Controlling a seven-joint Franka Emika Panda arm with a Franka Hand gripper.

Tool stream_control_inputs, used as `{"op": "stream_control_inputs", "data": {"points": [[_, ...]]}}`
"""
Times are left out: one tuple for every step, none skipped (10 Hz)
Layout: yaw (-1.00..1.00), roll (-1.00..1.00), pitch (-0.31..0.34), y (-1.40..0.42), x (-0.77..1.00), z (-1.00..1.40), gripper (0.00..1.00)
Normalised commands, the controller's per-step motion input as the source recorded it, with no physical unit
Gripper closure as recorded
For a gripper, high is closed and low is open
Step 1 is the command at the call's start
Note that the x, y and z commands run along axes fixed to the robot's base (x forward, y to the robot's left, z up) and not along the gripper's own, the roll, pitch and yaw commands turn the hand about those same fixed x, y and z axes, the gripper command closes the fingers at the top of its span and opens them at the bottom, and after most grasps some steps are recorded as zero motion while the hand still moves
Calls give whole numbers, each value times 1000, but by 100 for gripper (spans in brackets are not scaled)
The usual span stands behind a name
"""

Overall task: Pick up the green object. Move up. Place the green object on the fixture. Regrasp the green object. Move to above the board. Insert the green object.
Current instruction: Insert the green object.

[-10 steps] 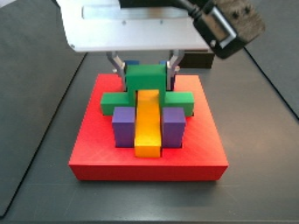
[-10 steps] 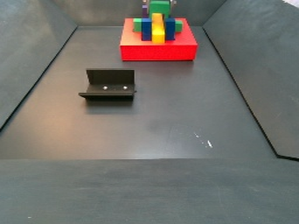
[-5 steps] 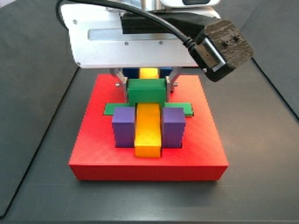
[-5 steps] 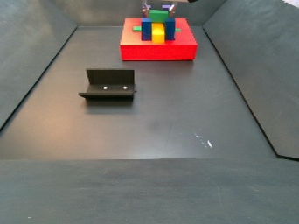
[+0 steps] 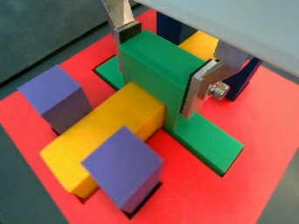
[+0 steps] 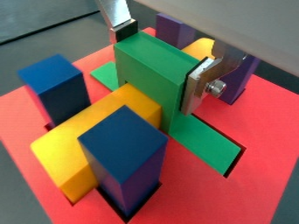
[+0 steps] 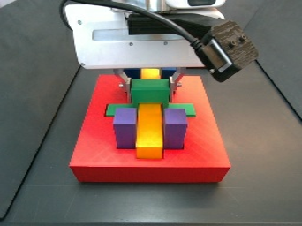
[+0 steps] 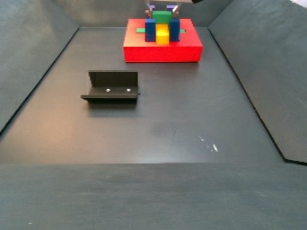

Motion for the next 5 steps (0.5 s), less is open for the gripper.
{"op": "stream_control_inputs", "data": {"points": [[143,176,44,0,71,-91,100],[0,4,0,0,0,0,100],[0,13,0,0,0,0,100],[0,26,0,0,0,0,100],[0,0,0,0,0,0,100]]}}
